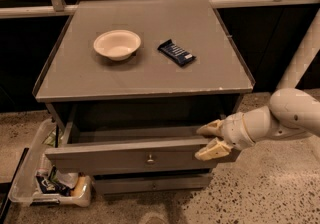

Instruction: Open top drawer

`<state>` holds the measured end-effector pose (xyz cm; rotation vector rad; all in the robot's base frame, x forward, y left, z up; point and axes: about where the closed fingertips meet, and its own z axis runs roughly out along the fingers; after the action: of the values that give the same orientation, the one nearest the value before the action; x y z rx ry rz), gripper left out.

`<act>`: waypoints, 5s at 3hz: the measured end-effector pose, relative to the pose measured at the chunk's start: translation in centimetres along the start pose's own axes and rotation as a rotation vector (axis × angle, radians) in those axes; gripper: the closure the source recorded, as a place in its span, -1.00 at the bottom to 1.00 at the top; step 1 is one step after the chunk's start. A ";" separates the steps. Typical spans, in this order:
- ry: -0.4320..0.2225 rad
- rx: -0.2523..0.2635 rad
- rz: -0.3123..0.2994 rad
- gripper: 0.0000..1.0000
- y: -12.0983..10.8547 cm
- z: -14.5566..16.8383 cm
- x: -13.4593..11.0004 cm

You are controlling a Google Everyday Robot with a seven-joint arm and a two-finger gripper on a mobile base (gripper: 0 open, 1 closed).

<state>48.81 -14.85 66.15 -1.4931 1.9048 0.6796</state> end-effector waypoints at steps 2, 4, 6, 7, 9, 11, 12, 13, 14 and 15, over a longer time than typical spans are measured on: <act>-0.045 -0.014 0.041 -0.65 2.2 0.1 2.8; -0.061 -0.034 0.047 0.30 2.9 -0.3 1.9; -0.090 -0.065 0.024 1.00 6.5 -0.9 1.8; -0.090 -0.065 0.024 0.65 6.5 -0.9 1.8; -0.090 -0.065 0.024 -0.30 6.5 -0.9 1.8; -0.123 -0.064 -0.008 0.20 10.2 -1.0 2.8; -0.123 -0.064 -0.008 0.68 10.1 -1.1 2.6; -0.123 -0.048 -0.017 1.00 11.7 -1.5 3.6; -0.123 -0.048 -0.017 1.00 11.7 -1.5 3.4; -0.127 -0.046 -0.016 1.00 12.8 -1.6 4.0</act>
Offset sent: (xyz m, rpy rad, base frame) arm -0.0933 -0.0516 -0.0716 0.1846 0.0983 -0.0734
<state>35.47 -15.70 64.54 -1.4559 1.7914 0.7971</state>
